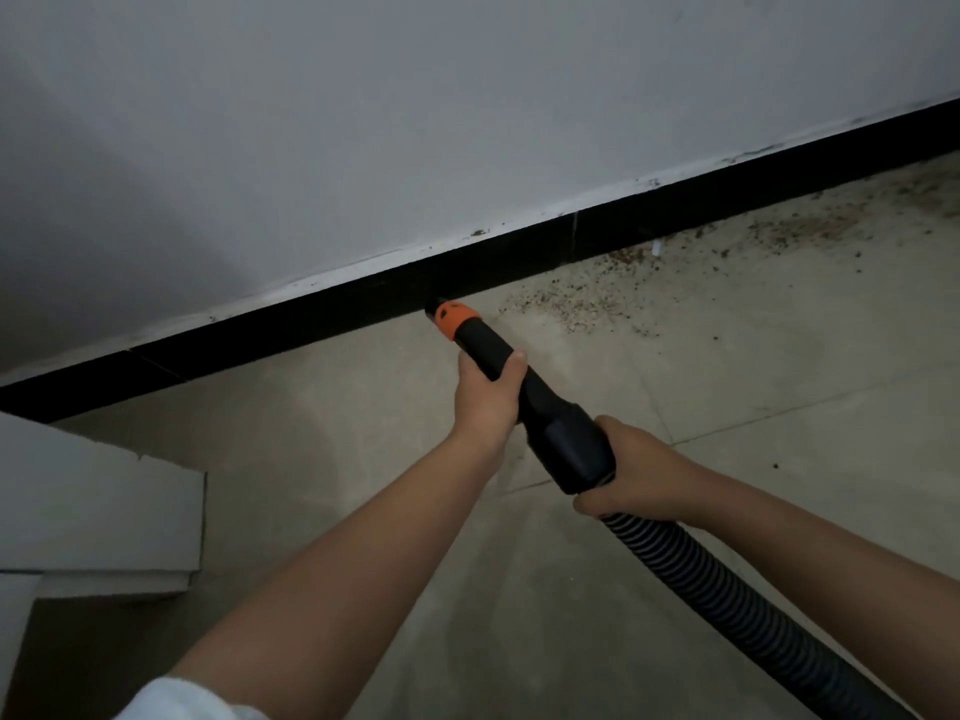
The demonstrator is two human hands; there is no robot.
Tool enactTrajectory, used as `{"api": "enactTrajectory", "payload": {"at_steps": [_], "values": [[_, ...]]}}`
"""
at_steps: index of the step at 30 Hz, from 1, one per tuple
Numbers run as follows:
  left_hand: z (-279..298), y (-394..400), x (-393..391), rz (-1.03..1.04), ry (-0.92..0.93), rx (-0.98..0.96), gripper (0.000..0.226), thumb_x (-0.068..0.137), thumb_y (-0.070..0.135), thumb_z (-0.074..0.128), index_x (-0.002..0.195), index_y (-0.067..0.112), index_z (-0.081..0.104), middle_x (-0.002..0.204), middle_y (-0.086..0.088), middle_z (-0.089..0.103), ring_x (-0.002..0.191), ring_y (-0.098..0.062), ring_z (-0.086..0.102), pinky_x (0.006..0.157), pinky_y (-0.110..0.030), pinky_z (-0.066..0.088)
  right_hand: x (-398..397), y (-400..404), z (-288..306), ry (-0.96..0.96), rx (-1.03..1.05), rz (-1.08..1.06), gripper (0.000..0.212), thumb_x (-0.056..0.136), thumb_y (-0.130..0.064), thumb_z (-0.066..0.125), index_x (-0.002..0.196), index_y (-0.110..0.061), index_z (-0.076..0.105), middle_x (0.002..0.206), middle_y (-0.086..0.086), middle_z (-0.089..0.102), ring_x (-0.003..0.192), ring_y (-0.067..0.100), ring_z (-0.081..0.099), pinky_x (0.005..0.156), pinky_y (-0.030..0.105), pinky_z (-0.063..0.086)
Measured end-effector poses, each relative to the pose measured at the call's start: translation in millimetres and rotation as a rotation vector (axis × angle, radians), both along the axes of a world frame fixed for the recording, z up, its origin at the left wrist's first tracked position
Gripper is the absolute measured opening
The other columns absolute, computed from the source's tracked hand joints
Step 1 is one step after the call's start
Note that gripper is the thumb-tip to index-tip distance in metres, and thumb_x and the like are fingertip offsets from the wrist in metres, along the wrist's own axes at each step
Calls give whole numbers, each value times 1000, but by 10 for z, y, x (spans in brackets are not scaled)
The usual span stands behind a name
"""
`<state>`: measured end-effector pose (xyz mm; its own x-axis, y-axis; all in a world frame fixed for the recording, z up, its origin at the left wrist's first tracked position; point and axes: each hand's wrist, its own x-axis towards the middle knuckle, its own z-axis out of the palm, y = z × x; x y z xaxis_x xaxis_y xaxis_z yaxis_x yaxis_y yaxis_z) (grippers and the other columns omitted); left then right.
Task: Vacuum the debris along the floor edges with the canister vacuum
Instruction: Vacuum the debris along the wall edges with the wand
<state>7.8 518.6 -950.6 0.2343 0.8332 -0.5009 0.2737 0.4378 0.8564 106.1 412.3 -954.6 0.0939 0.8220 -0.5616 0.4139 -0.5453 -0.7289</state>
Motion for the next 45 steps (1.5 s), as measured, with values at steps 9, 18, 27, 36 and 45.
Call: {"api": "enactTrajectory", "payload": {"at_steps": [9,18,27,36,45], "values": [[32,-114,189,-34,-25,-105,40,97,25,46,134,10,42,115,-9,57,101,-25,57,96,-42,48,66,-213,52,-15,76,-104,43,72,-14,73,98,-16,39,82,-7,47,68,2,48,49,12,36],[-42,-226,324,-65,45,-135,41,99,28,38,135,7,38,125,-13,52,101,-23,53,84,-32,46,159,-308,126,-101,-7,-83,50,67,-29,80,96,-18,41,86,-8,48,72,2,49,54,16,38],[-133,129,378,-107,62,-137,44,100,29,35,139,8,34,131,-13,50,117,-29,51,102,-44,42,106,-2,95,-126,-45,-139,52,68,-27,79,101,-17,41,86,-8,47,70,2,48,52,15,37],[-109,362,556,-138,24,-155,41,100,28,36,137,9,37,130,-12,50,114,-28,51,82,-34,46,205,197,71,-170,-37,-200,46,70,-23,77,97,-16,40,84,-6,46,67,1,45,48,15,36],[-99,193,1071,-261,23,-190,41,101,27,36,139,11,36,132,-11,49,116,-29,51,81,-34,47,530,-61,62,-184,-51,-346,44,69,-20,77,95,-14,42,82,-5,48,66,4,47,47,17,35]]}}
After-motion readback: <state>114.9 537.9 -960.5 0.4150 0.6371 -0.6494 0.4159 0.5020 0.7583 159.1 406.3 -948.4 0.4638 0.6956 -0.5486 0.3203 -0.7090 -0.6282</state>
